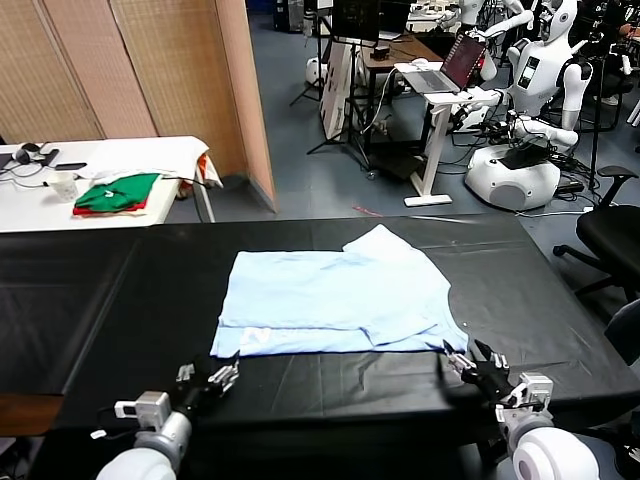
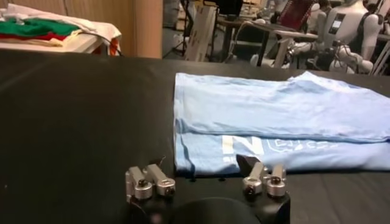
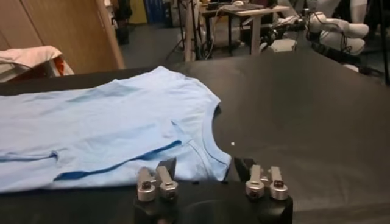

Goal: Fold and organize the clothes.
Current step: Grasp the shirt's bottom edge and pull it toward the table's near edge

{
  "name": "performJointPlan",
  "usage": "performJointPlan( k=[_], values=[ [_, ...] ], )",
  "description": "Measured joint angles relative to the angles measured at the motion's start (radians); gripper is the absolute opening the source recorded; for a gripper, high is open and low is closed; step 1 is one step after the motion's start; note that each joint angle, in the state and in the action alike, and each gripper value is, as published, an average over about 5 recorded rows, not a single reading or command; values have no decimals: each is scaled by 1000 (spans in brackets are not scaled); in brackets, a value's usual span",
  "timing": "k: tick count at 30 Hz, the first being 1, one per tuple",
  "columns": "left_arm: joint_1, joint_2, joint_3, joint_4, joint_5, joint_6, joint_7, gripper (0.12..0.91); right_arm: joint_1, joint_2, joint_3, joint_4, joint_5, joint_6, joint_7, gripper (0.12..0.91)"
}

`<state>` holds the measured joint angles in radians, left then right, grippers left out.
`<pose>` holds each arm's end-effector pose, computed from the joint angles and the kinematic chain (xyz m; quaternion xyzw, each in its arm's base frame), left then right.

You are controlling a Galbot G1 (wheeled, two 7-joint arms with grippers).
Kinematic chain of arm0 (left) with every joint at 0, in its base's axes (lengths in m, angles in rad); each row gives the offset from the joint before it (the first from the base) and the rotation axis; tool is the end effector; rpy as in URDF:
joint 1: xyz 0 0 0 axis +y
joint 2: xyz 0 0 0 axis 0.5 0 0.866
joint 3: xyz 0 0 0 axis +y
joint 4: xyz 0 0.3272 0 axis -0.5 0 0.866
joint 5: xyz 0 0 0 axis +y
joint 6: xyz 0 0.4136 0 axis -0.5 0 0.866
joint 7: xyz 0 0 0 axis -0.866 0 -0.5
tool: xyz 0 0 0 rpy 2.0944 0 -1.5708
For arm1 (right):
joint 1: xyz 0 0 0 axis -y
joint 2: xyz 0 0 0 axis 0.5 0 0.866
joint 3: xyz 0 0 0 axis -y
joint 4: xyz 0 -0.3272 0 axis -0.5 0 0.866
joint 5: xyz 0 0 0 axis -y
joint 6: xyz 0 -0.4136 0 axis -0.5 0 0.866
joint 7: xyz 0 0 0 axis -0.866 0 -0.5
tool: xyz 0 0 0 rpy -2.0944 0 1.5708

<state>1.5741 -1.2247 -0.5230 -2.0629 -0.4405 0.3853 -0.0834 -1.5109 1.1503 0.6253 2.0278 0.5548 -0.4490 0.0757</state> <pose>0.2527 0.0445 -0.2905 -0.0497 -0.9717 0.0429 0.2268 0.2780 -0.0935 -0.2695 0.0251 -0.9719 -0.0456 0.2297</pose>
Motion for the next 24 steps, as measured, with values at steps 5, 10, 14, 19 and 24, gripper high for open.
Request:
performJointPlan(
  k=[5,10,14,19,24],
  values=[
    [-2,3,0,10,0,0,0,242,9,2,-8,-14,-1,-4,-2,283],
    [-4,5,3,19,0,3,1,150,6,3,-8,-16,5,-9,-1,170],
    [-3,7,4,21,0,3,3,147,-6,1,-2,1,14,-16,15,140],
    [8,12,-2,8,30,2,-5,147,-31,-5,11,39,38,-65,50,140],
    [32,31,-19,-20,82,2,-17,147,-69,-7,12,89,50,-100,67,140]
  ],
)
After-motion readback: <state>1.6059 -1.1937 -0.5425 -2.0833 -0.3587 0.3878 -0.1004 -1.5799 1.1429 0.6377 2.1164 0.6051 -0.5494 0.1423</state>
